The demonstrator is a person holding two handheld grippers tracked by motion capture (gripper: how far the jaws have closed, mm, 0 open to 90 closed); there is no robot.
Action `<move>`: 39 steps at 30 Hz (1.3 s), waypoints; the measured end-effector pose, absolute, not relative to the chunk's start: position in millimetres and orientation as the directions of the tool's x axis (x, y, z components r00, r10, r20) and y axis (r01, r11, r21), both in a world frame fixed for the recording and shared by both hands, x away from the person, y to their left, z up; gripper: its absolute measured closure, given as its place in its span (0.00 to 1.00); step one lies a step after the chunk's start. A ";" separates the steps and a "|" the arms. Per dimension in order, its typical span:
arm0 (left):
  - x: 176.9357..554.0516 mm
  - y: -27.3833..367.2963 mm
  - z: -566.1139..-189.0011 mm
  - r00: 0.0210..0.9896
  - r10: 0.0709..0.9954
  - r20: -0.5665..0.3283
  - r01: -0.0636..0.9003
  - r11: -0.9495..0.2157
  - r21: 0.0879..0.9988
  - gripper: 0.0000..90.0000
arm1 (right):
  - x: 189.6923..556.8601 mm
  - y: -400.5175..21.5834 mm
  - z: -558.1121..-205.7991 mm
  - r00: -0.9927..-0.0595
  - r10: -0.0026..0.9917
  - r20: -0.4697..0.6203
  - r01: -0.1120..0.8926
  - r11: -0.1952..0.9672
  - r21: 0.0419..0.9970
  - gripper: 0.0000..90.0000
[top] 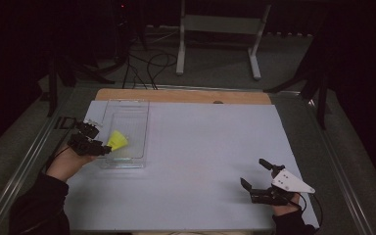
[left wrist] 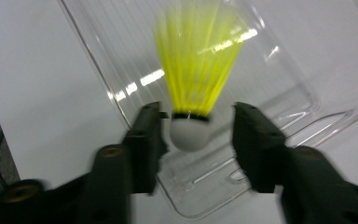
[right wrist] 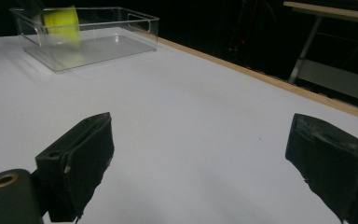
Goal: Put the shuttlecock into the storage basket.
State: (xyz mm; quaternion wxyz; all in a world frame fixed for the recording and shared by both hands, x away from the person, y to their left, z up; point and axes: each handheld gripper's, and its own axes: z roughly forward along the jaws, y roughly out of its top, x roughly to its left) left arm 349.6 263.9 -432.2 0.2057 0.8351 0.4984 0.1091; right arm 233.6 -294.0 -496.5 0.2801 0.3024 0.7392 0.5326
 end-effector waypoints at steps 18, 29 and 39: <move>347.8 252.8 -421.9 0.510 0.860 -0.020 0.771 -0.447 0.454 0.17 | 233.5 -293.9 -496.2 -0.660 0.746 -0.091 0.148 0.248 0.957 0.08; 350.9 245.4 -414.9 0.535 0.844 -0.049 0.761 -0.455 0.463 0.07 | 233.6 -294.1 -496.6 -0.659 0.747 -0.091 0.150 0.249 0.957 0.08; 356.8 236.9 -404.1 0.556 0.828 -0.073 0.748 -0.461 0.477 0.01 | 233.5 -293.9 -496.3 -0.659 0.747 -0.090 0.150 0.247 0.957 0.08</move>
